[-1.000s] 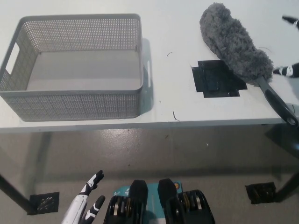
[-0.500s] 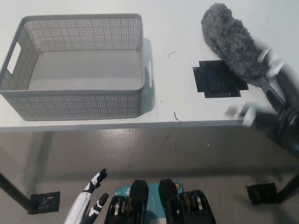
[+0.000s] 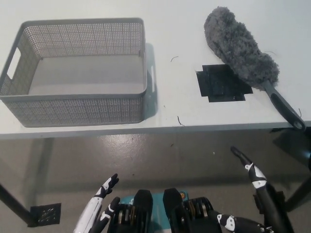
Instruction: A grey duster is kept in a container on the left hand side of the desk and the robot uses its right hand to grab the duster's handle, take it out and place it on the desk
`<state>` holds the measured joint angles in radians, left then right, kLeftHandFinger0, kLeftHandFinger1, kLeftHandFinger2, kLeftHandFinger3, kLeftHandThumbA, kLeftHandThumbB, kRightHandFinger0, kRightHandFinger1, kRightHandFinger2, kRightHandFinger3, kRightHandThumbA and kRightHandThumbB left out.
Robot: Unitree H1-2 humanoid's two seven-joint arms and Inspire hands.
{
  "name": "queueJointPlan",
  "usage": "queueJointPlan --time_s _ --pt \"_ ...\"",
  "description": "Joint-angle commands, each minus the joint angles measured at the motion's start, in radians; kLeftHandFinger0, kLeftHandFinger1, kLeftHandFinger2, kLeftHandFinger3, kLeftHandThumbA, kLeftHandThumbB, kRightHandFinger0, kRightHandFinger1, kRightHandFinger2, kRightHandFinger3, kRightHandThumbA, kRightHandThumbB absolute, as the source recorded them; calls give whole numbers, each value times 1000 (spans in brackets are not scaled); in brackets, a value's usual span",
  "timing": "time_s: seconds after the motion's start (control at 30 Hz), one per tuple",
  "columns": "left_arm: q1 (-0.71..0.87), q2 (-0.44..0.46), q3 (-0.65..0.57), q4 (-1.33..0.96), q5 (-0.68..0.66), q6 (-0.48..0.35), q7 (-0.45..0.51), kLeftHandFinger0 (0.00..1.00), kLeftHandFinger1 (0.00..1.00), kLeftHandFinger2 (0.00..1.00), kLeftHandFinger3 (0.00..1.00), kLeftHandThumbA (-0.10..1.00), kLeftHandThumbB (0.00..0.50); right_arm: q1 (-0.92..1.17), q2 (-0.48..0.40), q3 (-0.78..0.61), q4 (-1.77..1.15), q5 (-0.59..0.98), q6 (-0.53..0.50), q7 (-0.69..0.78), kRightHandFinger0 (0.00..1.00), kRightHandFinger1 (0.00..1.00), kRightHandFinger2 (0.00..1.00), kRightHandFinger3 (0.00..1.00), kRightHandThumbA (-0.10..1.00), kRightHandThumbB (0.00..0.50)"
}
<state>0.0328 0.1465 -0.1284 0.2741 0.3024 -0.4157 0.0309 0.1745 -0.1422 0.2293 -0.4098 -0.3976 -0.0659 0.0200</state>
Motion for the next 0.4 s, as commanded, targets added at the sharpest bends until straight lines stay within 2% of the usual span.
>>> queueJointPlan --time_s 0.0,0.03,0.07,0.1,0.23,0.37 --pt "-6 -6 -21 -24 -38 -54 41 1000 1000 1000 1000 1000 122 -117 14 -20 412 -122 -404 -431 1000 1000 1000 1000 1000 167" --pt "0 -4 -22 -28 -38 -54 40 1000 1000 1000 1000 1000 122 -122 17 -20 437 -120 -404 -426 1000 1000 1000 1000 837 110" --pt "-1 -1 -26 -28 -41 -54 42 1000 1000 1000 1000 1000 117 -141 25 -31 507 -122 -404 -424 1000 1000 1000 1000 972 176" --pt "0 -2 -29 -31 -43 -54 42 1000 1000 1000 1000 1000 110 -153 35 -48 566 -103 -404 -410 1000 1000 1000 1000 1000 184" --pt "12 -6 -24 -43 -44 -54 46 1000 1000 1000 1000 1000 110 -169 64 -80 652 -2 -403 -334 1000 1000 1000 1000 1000 223" --pt "8 0 -30 -46 -48 -54 53 1000 1000 1000 1000 1000 102 -176 64 -83 664 17 -396 -287 1000 1000 1000 1000 1000 235"
